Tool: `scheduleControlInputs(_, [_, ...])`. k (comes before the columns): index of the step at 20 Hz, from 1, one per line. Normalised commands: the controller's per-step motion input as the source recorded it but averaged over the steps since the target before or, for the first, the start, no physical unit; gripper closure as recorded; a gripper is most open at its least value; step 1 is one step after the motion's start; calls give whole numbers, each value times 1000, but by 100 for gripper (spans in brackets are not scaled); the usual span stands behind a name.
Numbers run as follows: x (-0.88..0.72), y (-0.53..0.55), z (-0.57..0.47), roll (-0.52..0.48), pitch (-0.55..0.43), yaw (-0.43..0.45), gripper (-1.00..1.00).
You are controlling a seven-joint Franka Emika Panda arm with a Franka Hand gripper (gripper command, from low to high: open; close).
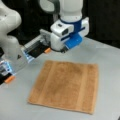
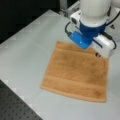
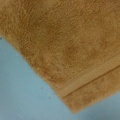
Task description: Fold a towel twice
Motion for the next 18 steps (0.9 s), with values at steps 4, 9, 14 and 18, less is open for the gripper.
scheduleControlInputs(4, [383,385,-99,44,134,-201,-100])
scheduleControlInputs(9, [387,397,-118,23,116,-167,-100])
scheduleControlInputs(14, [302,260,15,10,120,-103,-100])
scheduleControlInputs(18, [267,234,17,-27,118,-40,-100])
